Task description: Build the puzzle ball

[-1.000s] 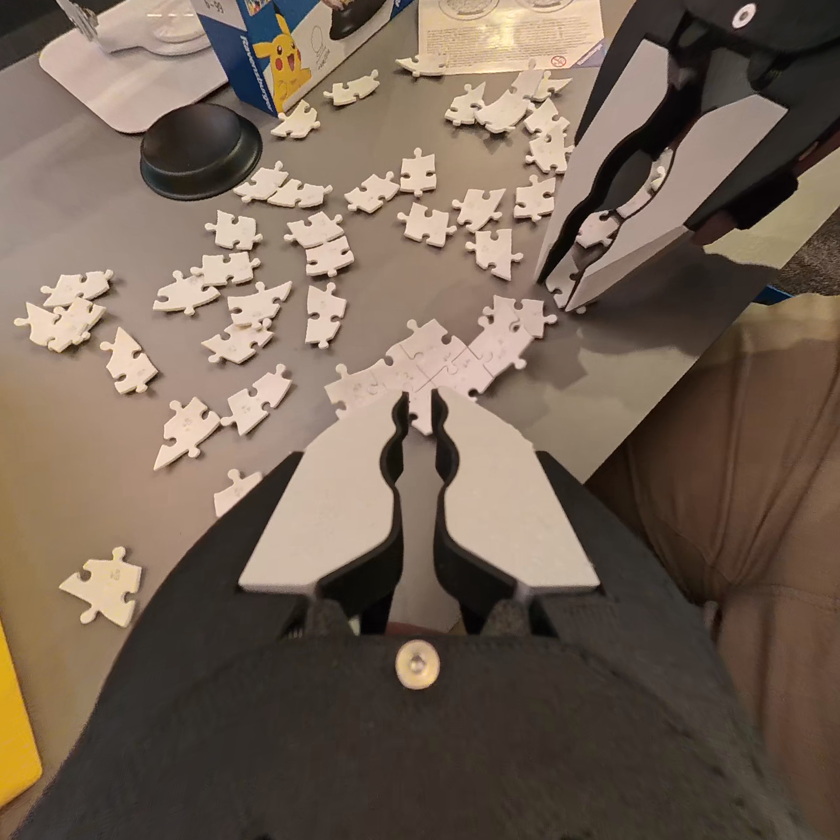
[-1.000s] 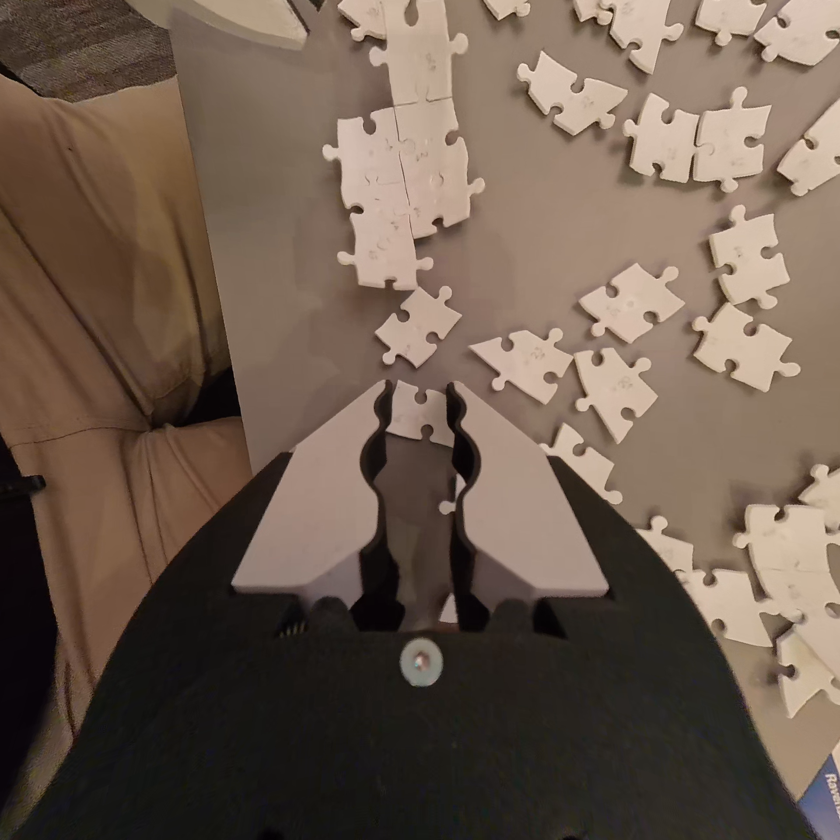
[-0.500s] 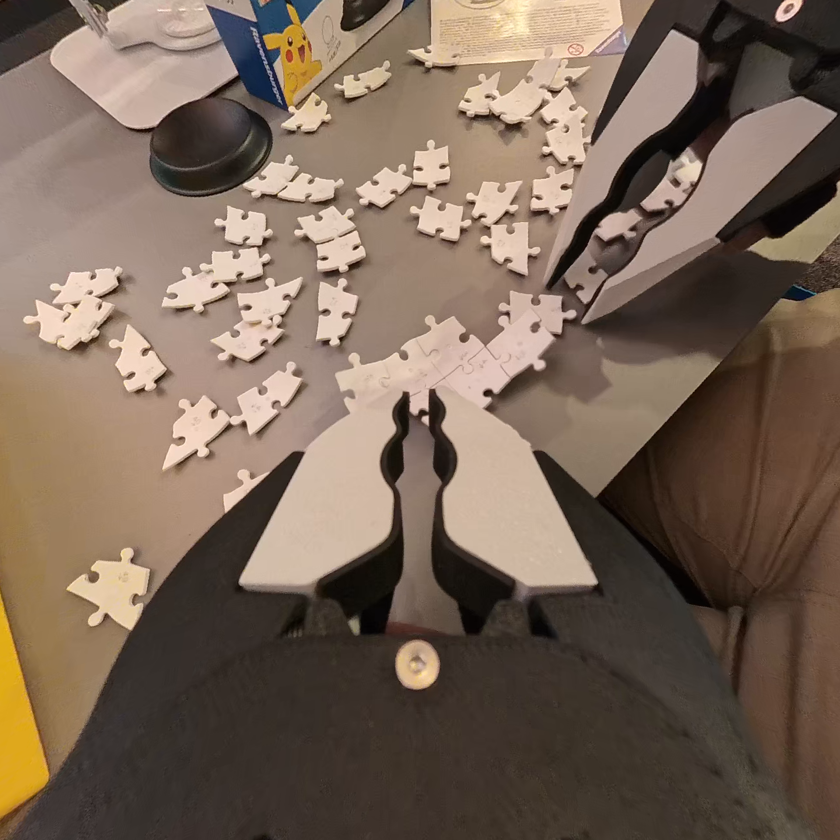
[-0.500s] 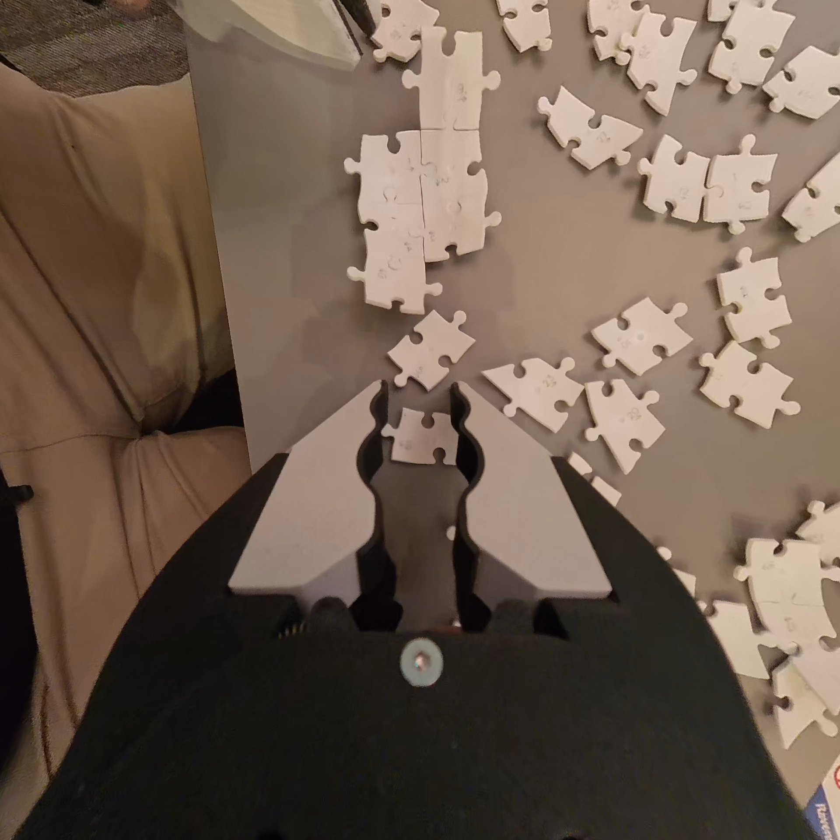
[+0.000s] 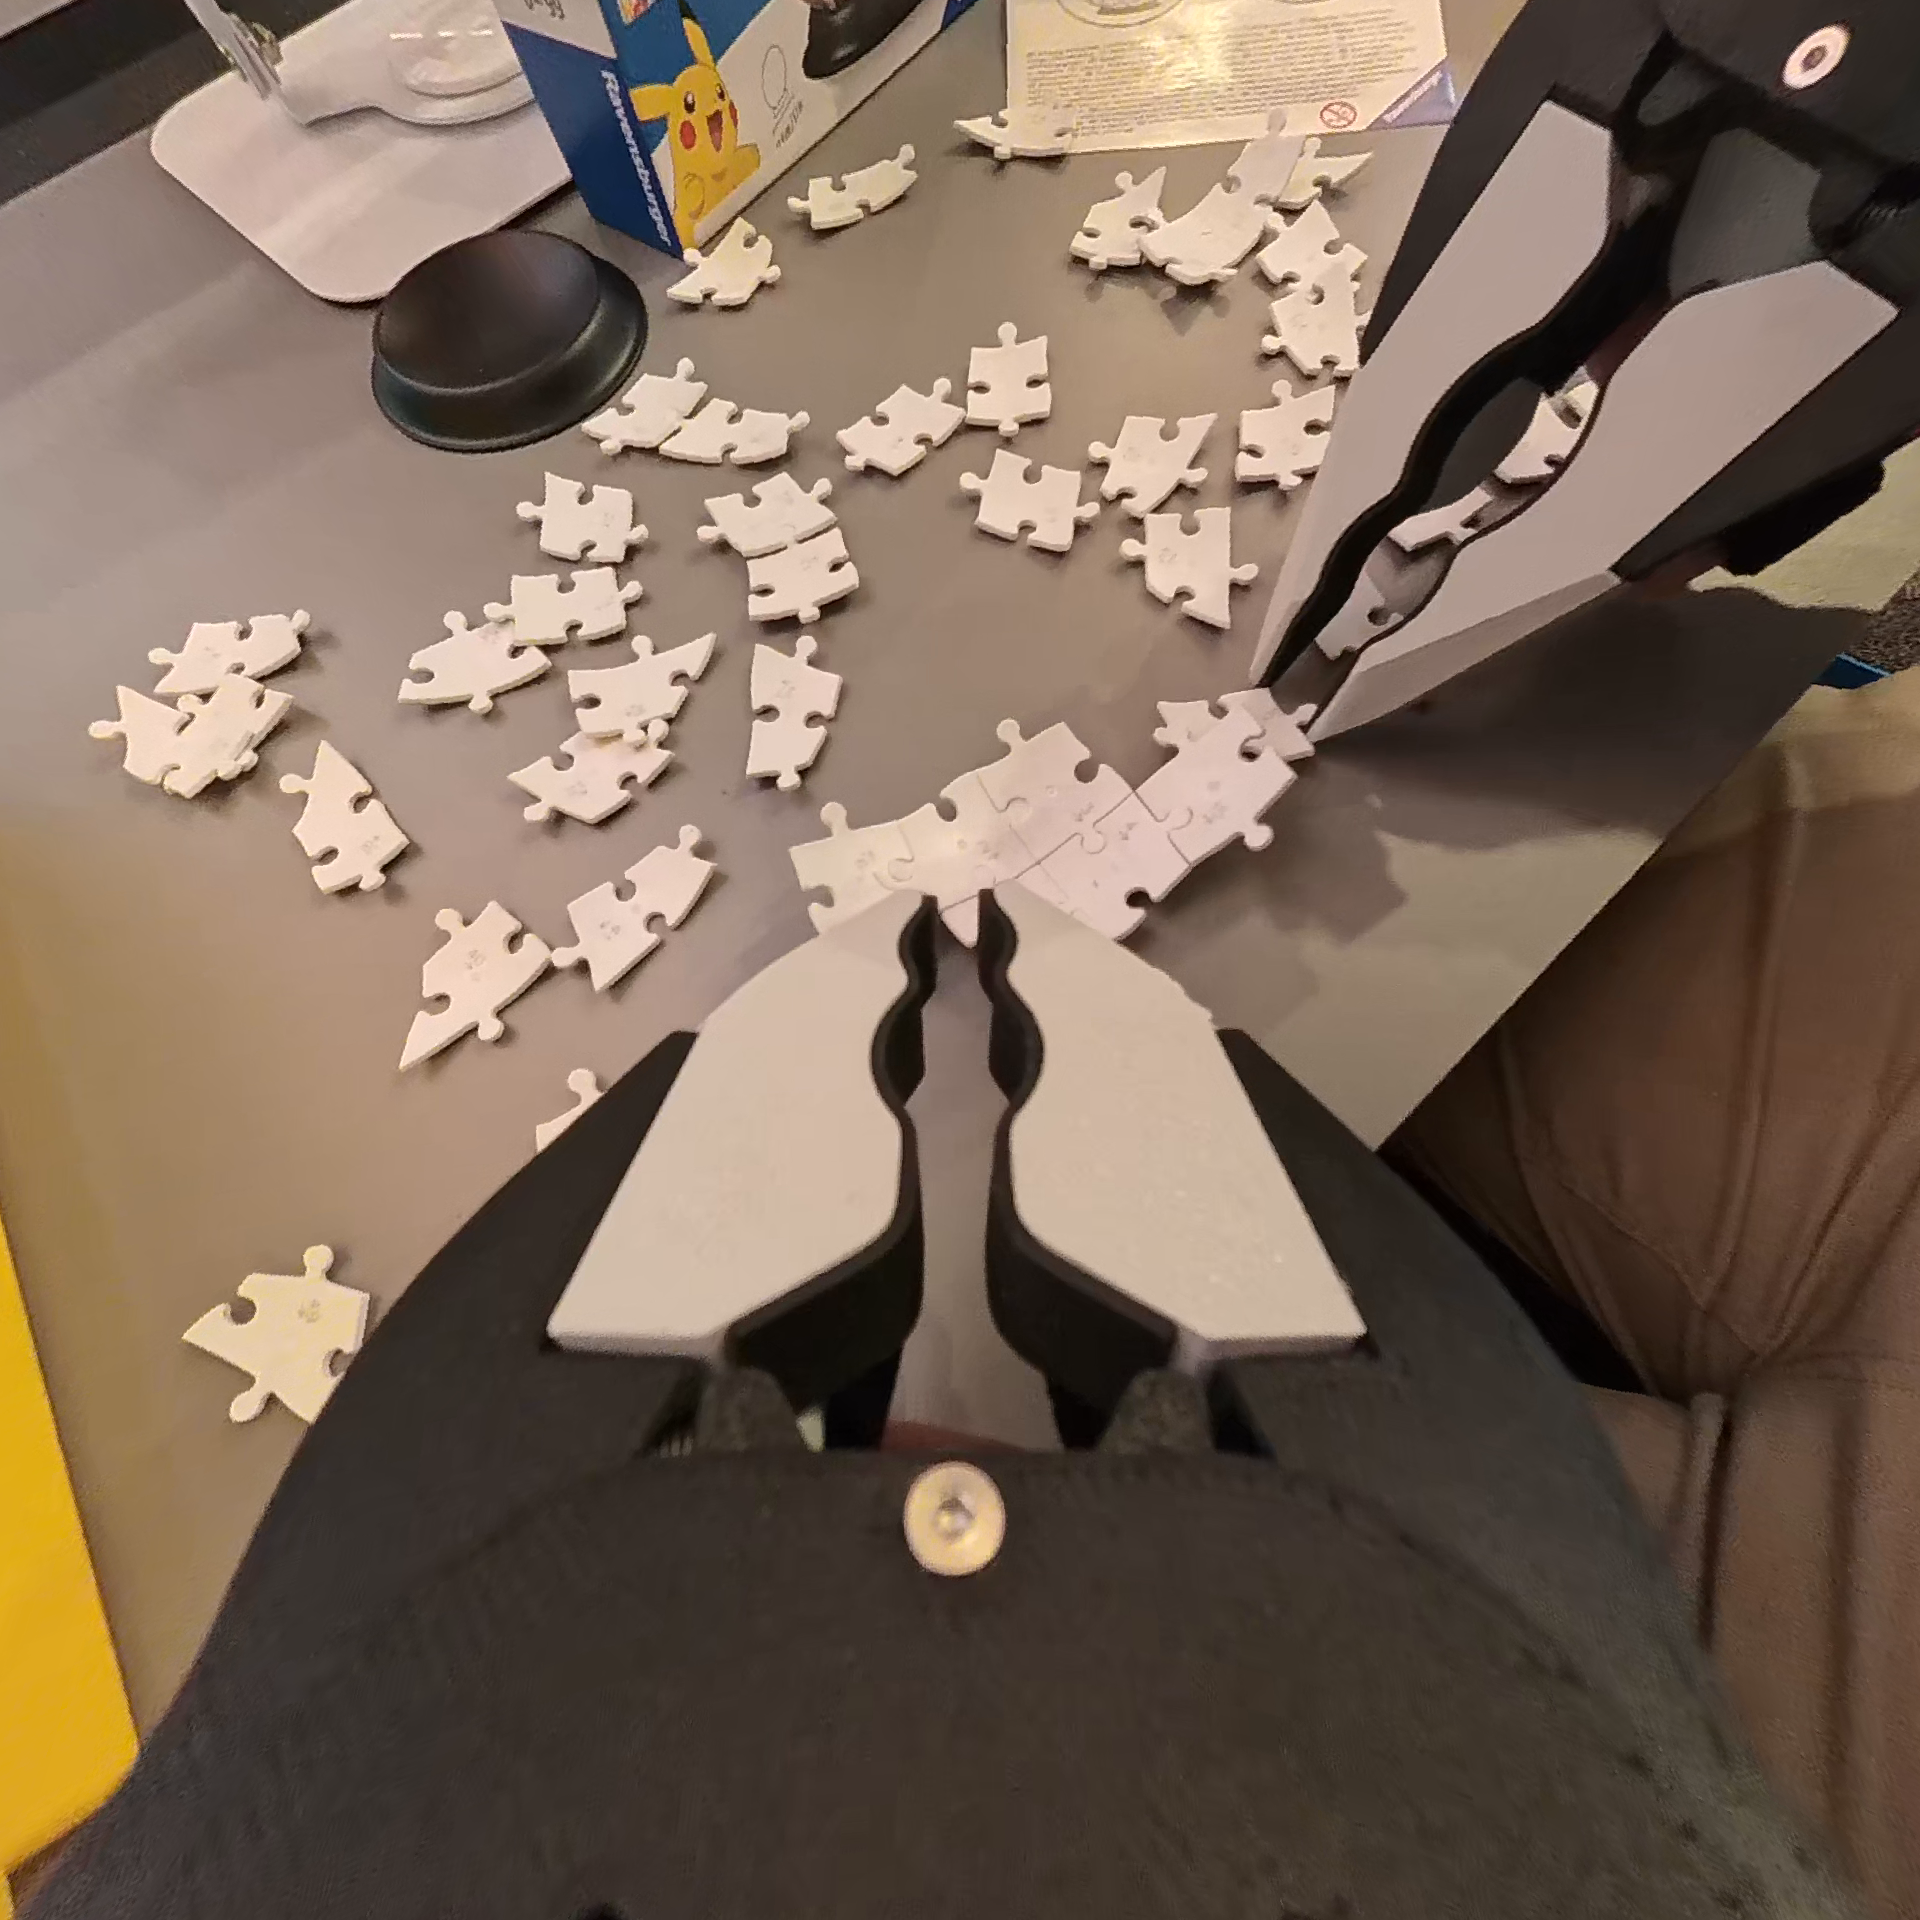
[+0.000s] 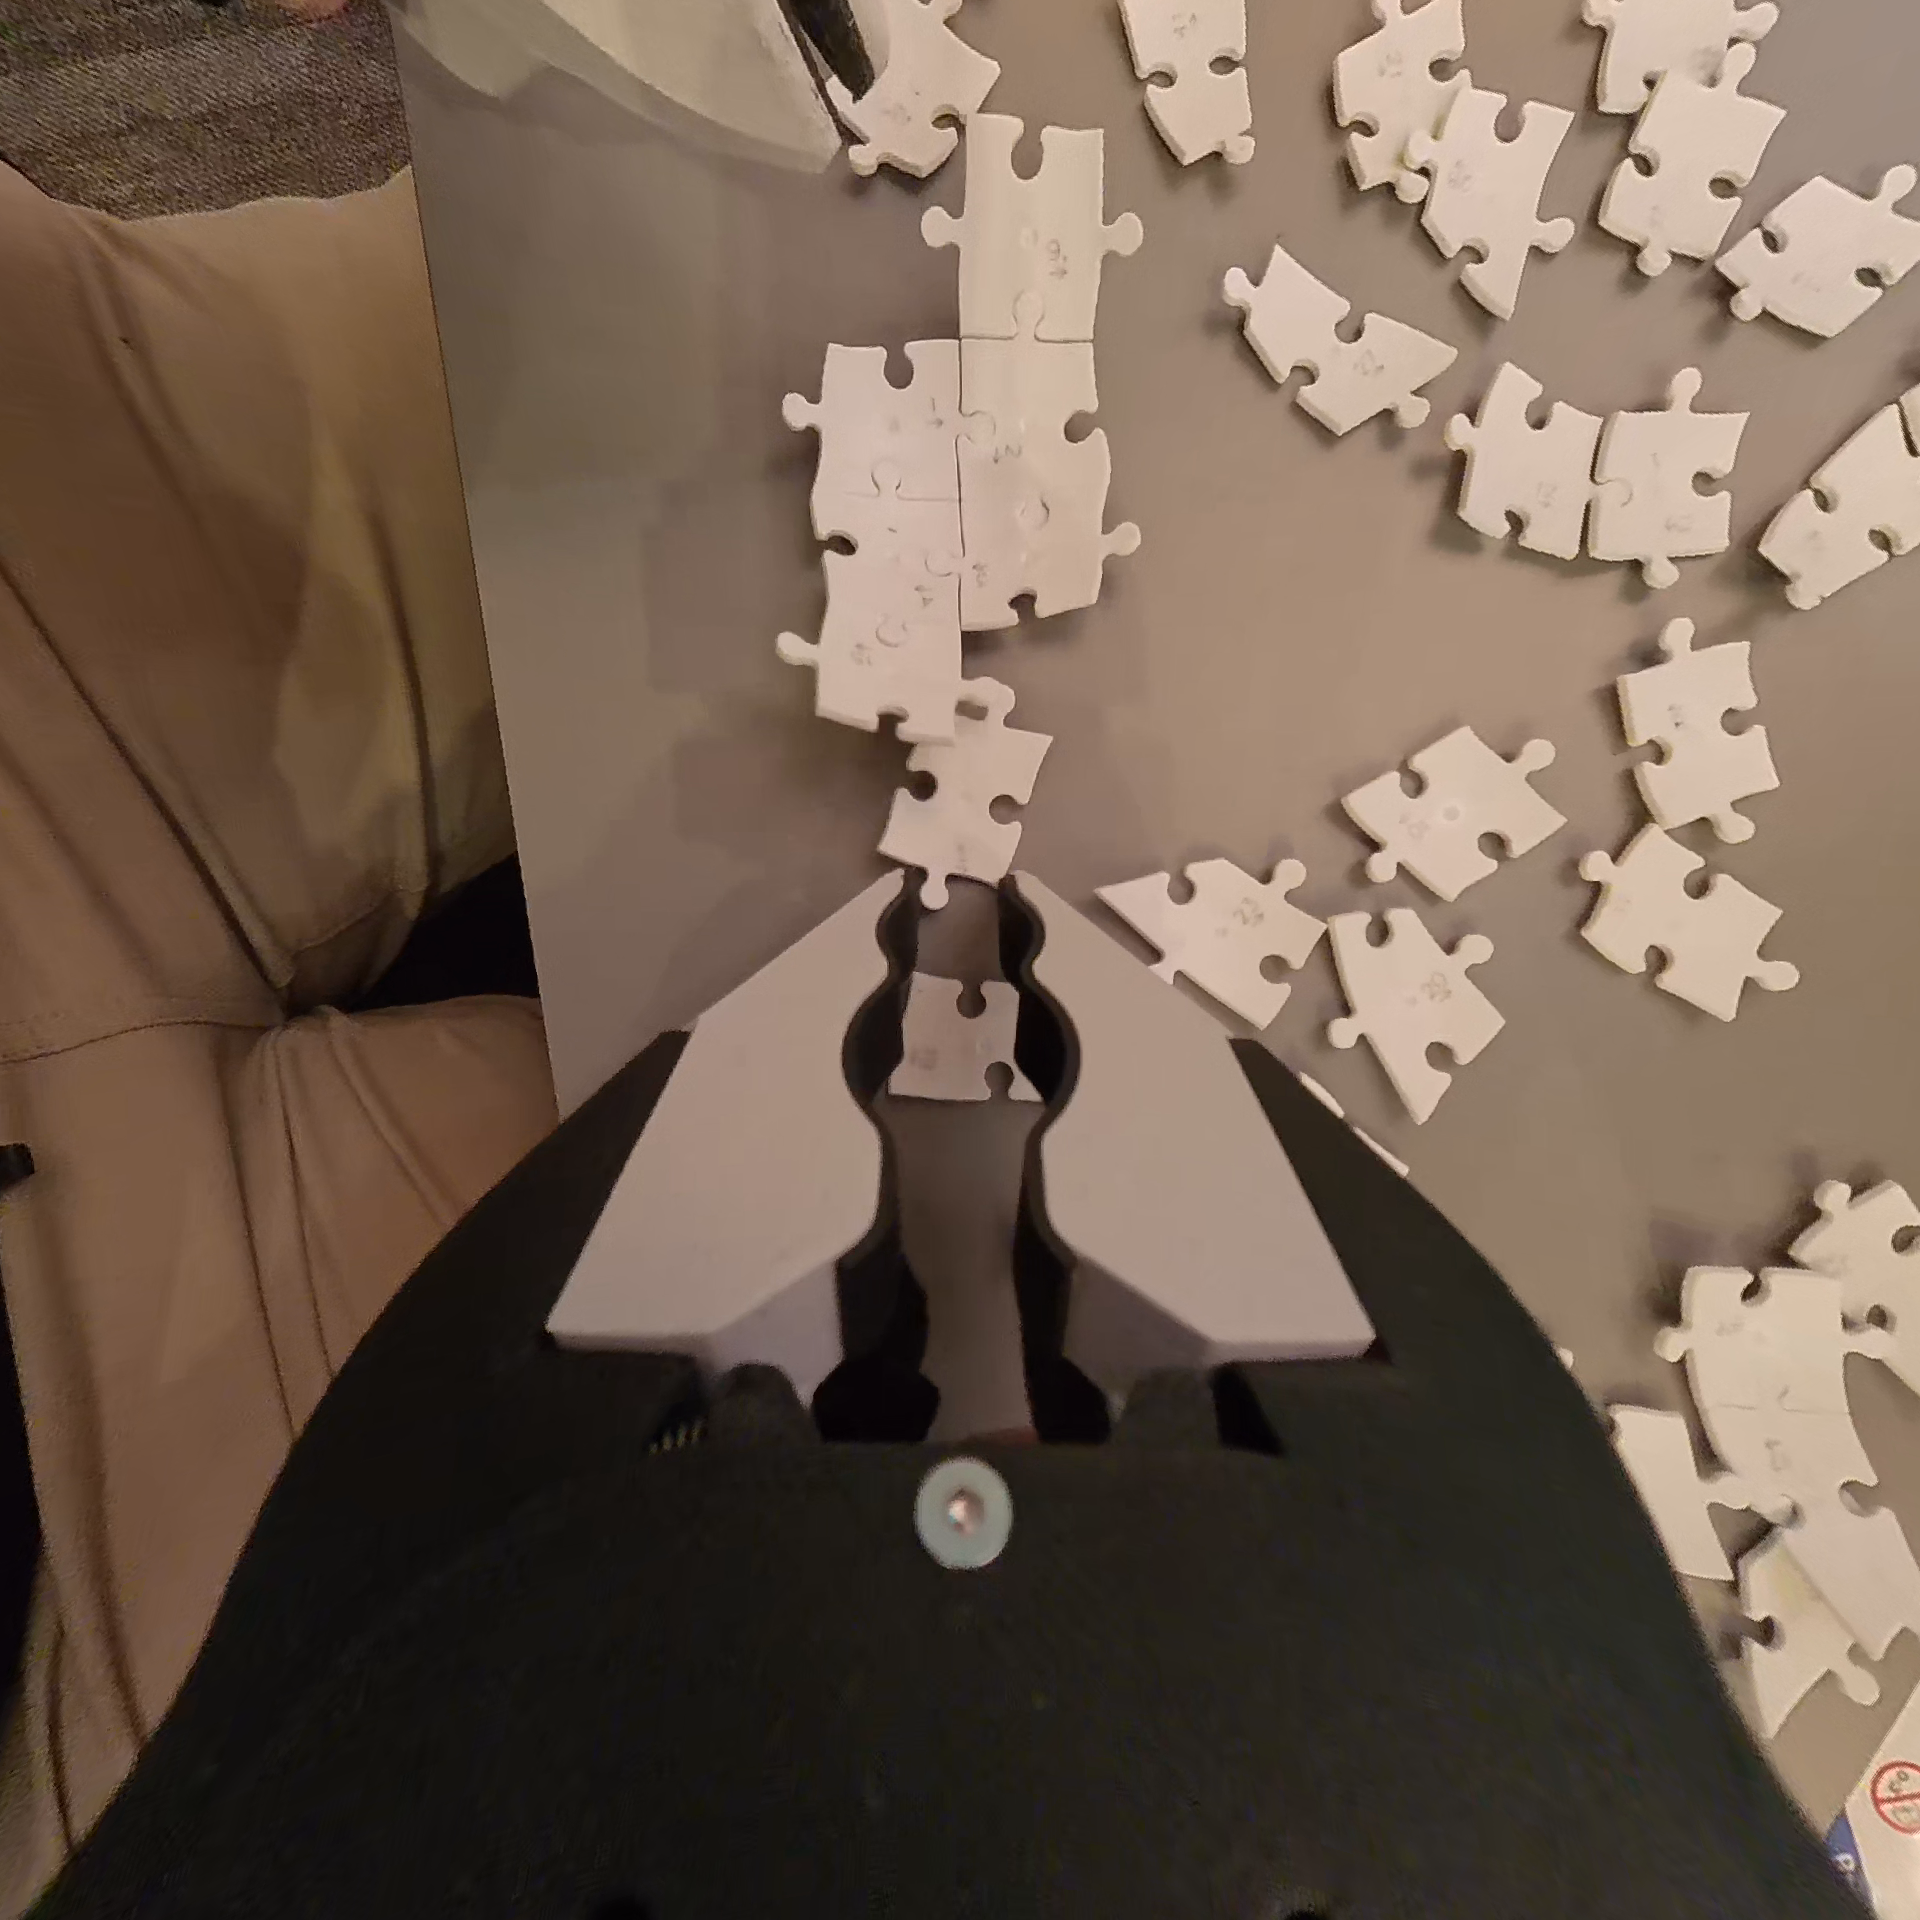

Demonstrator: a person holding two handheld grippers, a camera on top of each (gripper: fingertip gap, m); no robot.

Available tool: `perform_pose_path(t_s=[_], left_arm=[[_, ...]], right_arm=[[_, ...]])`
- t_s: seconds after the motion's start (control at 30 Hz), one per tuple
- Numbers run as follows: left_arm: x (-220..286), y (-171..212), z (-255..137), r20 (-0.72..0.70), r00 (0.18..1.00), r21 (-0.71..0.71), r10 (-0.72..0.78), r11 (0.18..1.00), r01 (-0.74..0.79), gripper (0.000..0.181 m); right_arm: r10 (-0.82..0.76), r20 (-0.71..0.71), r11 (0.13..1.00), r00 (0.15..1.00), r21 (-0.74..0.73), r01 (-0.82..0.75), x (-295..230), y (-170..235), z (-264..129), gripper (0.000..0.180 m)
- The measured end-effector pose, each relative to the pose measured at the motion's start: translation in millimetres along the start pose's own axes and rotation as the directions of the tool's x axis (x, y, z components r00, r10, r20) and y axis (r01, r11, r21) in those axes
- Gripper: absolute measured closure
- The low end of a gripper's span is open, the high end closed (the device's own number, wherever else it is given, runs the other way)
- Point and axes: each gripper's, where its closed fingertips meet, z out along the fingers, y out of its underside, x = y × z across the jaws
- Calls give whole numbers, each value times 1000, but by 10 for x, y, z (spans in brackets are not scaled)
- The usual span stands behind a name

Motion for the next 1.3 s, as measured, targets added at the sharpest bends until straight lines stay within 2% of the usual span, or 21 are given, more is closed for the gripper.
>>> perform_pose_path(t_s=[0.07,0.1,0.4,0.57,0.77,1.03,1.3], left_arm=[[7,4,3,-4,1000,-2,4,1000,-4,174],[13,1,4,-5,1000,-2,7,1000,-7,174],[177,-54,70,-39,997,-10,63,998,-64,173],[77,-24,37,3,993,-34,115,993,-114,173],[-228,8,-114,42,999,-9,-6,1000,6,172],[-70,211,53,-7,1000,-130,23,991,-24,166],[-58,228,126,0,1000,-142,7,990,-7,165]], right_arm=[[-3,-4,1000,1000,-3,2,10,8,-6,168],[-4,-4,1000,1000,-2,4,15,10,-13,176],[-7,-2,1000,1000,-9,7,51,41,-47,176],[-8,-10,1000,1000,7,8,75,21,-93,176],[6,-9,999,1000,35,-5,105,-21,-141,176],[16,-8,998,1000,61,-16,122,-70,-183,176],[12,-2,998,1000,64,-12,128,-50,-189,176]])
